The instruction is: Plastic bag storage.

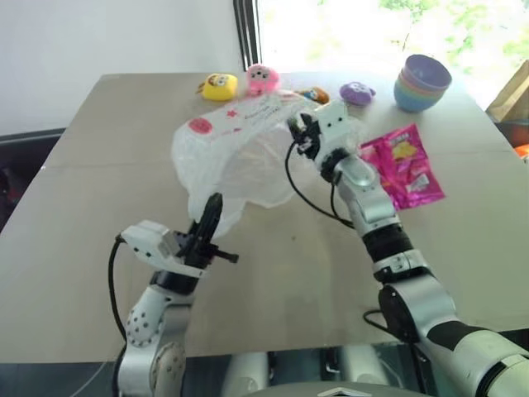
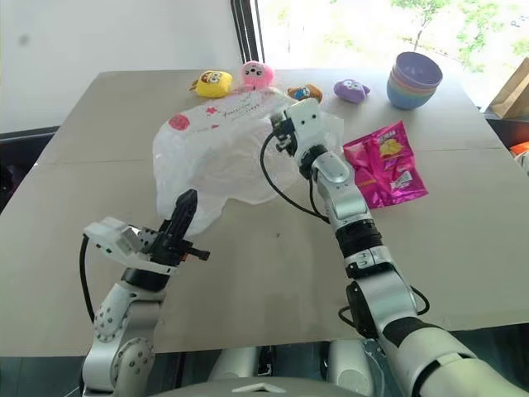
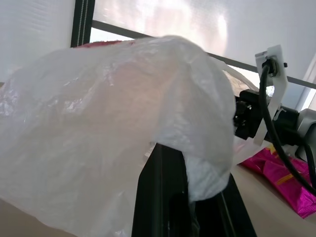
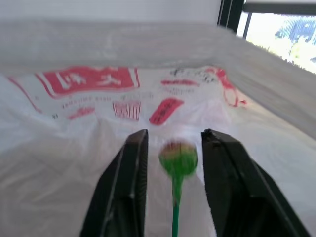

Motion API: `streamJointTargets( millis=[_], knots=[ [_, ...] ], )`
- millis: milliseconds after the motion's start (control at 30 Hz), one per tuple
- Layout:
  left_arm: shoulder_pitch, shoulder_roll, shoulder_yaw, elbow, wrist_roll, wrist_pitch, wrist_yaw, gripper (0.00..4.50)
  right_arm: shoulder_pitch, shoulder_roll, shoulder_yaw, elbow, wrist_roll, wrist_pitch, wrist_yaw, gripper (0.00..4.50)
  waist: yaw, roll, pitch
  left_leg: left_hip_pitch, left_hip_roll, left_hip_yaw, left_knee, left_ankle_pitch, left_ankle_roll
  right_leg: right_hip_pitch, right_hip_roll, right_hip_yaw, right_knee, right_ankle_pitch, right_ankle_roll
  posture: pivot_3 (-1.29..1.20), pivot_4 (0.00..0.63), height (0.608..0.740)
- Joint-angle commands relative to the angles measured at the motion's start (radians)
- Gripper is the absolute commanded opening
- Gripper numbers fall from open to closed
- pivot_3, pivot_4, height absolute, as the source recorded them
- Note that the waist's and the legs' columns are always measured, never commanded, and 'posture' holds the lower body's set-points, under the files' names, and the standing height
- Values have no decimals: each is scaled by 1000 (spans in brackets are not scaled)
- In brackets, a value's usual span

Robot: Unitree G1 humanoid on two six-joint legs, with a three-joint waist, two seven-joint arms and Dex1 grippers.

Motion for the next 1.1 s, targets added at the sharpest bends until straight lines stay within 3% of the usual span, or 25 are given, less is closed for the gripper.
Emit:
streamJointTargets(
  millis=[33,133,267,333,433,533,633,767,867,967,1100],
  knots=[
    [-43,-10,-6,2,-21,13,8,0,-1,3,20,-77,37,113,78,3265,1,0,0,0,0,0,0,0,0,0,0,0,0,0,0,0,150,740],
    [-55,-21,-3,4,-24,20,14,0,91,-55,56,-261,99,198,232,3265,7,0,0,-1,0,-1,0,0,0,0,-1,0,-2,0,0,0,150,740],
    [-57,-36,-4,-4,-24,26,29,0,334,-277,104,-693,275,332,527,3265,31,0,0,-5,-1,-6,0,-1,1,1,-2,-1,-6,0,1,0,150,740],
    [-59,-41,-7,-7,-22,28,35,0,454,-370,39,-881,421,399,600,3265,31,0,0,-6,-1,-6,0,-1,2,1,-2,-1,-7,0,1,0,150,740],
    [-65,-45,-6,-3,-22,31,41,0,549,-453,-110,-1001,582,470,597,3265,27,-1,2,-3,-2,-6,0,-1,2,2,-1,-1,-6,0,1,0,150,740],
    [-78,-50,-4,10,-22,34,42,0,546,-517,-287,-944,633,489,524,3265,25,-2,3,0,-1,-6,0,-3,6,4,3,1,-5,0,1,0,150,740],
    [-89,-54,-4,20,-28,41,40,0,484,-590,-377,-790,569,455,457,3265,27,-2,3,5,-1,-7,1,-3,5,8,3,1,-5,0,0,0,150,740],
    [-100,-51,-15,40,-21,46,25,0,348,-663,-343,-427,408,428,358,3265,27,-3,3,9,-1,-1,1,-3,5,9,4,7,-3,0,0,0,150,740],
    [-104,-48,-12,37,-22,47,26,0,210,-659,-334,-155,350,420,305,3265,27,-3,3,10,-1,1,1,-3,5,9,5,9,-2,0,0,0,150,740],
    [-98,-49,-7,34,-15,38,31,0,88,-661,-308,76,305,432,305,3265,25,-2,4,10,-1,8,-1,0,1,8,5,12,-3,0,0,0,150,740],
    [-84,-60,-6,25,-4,21,43,0,8,-668,-270,239,281,507,388,3265,29,-2,4,9,-1,9,-3,0,1,8,5,12,-5,0,0,0,150,740]
  ],
)
